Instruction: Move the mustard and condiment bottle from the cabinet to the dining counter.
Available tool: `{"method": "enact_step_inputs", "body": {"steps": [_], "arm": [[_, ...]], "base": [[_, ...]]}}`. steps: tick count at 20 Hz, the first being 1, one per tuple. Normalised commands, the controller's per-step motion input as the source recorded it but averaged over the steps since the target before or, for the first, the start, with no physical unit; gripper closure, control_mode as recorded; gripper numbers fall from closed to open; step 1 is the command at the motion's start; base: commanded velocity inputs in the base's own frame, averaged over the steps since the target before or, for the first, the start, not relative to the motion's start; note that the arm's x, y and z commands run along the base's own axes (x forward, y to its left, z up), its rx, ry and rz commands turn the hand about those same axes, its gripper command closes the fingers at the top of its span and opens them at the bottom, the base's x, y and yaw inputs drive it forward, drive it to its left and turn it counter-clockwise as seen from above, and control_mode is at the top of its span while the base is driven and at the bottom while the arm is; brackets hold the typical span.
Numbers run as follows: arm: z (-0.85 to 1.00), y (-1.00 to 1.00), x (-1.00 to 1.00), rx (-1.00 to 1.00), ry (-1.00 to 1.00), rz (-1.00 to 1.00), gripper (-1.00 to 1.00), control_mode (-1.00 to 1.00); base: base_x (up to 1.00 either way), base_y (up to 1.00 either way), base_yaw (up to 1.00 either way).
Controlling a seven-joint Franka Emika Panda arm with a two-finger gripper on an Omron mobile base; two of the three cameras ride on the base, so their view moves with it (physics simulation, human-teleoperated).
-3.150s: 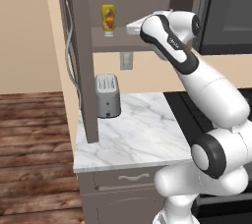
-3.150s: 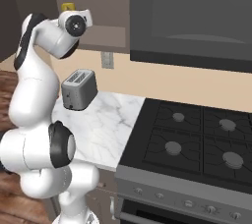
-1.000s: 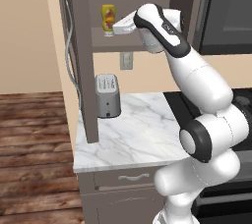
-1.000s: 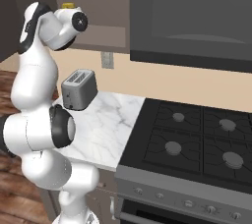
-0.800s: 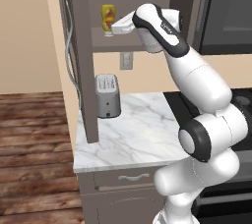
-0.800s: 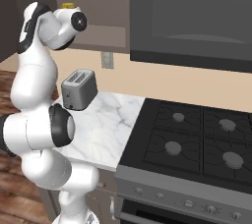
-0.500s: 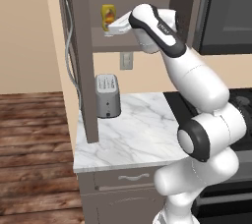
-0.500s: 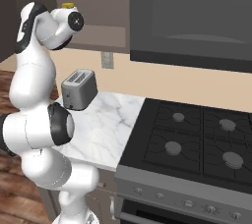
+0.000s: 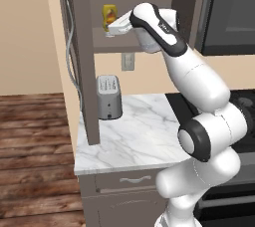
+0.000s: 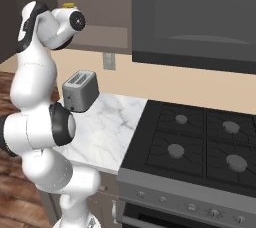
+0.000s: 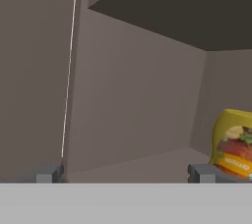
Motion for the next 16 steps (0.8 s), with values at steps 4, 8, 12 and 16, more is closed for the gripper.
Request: {"method": "enact_step_inputs", "body": {"steps": [4,8,12,16], "arm": [[0.0,0.0,0.09,0.0,0.03,0.06,-1.0,-1.0],[0.0,-0.02,0.06,0.0,0.01,0.07,-1.0,-1.0],[0.0,-0.06,0.01,0.0,0.0,0.05,-1.0,-1.0],[0.0,-0.07,0.0,0.0,0.0,0.0,-1.0,-1.0]], "base": [[0.0,0.0,0.0],[0.0,0.0,0.0],[0.0,0.0,0.0],[0.0,0.0,0.0]]}}
